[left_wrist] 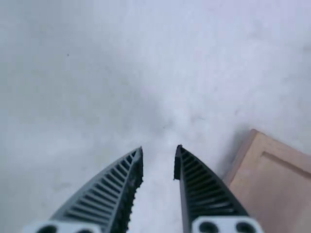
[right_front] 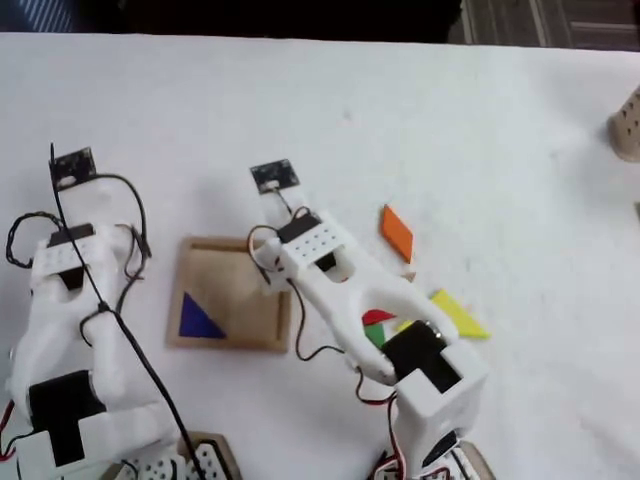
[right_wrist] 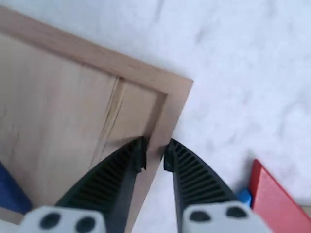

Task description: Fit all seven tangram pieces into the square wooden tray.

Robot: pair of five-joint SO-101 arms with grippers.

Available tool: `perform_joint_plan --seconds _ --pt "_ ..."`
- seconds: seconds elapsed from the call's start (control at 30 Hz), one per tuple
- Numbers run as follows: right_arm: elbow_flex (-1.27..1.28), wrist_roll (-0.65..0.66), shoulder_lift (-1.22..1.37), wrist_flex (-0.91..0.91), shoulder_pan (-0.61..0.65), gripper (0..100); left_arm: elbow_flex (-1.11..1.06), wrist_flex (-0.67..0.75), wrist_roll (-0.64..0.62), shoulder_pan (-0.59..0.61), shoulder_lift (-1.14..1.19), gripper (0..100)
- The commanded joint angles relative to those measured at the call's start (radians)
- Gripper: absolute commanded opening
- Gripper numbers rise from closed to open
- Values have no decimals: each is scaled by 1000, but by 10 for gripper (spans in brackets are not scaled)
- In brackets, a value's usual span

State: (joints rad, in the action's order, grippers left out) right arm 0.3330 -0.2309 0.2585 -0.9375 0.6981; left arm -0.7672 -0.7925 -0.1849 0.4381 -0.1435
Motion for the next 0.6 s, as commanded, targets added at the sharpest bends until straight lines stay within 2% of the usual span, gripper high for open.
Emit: perform_joint_plan --seconds 0.0,0.1,0.27,0.57 --pt "-28 3 -7 -7 -4 16 44 29 -3 -19 -1 128" --pt "-43 5 -35 -33 -16 16 43 29 -3 -19 -1 128" --pt "-124 5 -134 -182 -65 16 43 29 -3 -19 -1 128" --pt "-181 110 -222 -300 -214 16 43 29 -3 -19 -1 128"
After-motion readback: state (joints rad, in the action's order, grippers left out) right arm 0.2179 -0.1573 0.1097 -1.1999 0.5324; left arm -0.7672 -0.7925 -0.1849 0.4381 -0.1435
